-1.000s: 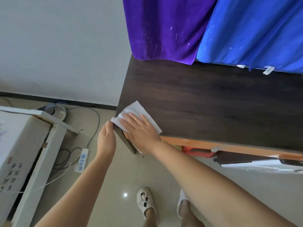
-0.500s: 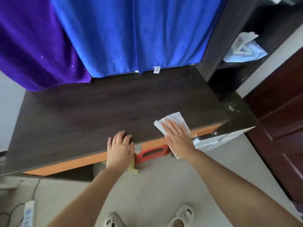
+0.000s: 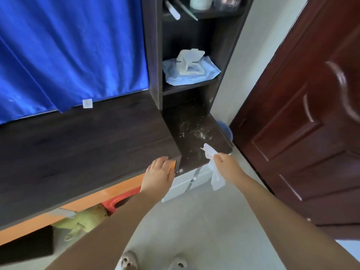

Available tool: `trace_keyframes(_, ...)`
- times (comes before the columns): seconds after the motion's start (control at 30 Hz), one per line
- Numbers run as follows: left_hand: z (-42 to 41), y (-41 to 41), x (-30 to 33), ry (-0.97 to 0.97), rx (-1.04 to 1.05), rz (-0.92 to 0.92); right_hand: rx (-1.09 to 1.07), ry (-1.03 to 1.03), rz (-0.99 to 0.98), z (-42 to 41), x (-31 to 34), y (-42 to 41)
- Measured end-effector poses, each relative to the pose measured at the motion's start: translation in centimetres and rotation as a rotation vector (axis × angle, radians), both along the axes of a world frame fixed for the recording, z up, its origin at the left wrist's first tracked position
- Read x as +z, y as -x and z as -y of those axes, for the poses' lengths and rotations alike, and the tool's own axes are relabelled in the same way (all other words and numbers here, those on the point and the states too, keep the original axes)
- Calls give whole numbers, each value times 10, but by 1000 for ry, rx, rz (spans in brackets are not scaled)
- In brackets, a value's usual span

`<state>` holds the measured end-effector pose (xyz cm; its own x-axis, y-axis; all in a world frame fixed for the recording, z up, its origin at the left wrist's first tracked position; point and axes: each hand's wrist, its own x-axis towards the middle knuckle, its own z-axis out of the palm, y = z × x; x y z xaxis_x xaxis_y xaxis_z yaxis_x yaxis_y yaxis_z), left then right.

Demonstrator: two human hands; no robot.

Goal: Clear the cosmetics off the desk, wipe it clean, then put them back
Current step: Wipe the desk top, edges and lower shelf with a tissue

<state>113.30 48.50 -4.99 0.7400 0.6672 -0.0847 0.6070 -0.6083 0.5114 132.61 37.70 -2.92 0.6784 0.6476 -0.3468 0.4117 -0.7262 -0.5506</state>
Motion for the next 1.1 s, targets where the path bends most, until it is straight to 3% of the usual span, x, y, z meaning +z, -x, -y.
trace_keyframes(0.3, 14, -96, -69, 169, -94, -20, -130, 82, -96, -1, -58, -97)
trace_keyframes(0.43, 10, -133, -99, 213, -67, -116, -134, 69, -104, -16, -85, -135)
trace_keyframes(0.6, 6, -159, -136, 187, -23, -277, -83, -63, 21, -33, -123, -174)
trace_keyframes(0.7, 10, -158, -159, 106, -15, -247, 85, -7, 46, -53, -159, -181)
trace_keyframes(0.87, 30, -155, -181, -60, 20, -224, 557, 140, 451, -101, -210, -186)
trace_keyframes(1.0, 44, -168, -187, -46, 177, -146, 775, 87, 492, -144, -219, -192)
trace_keyframes(1.1, 59, -177, -184, -24, 345, -96, 1099, -26, 496, -98, -220, -166)
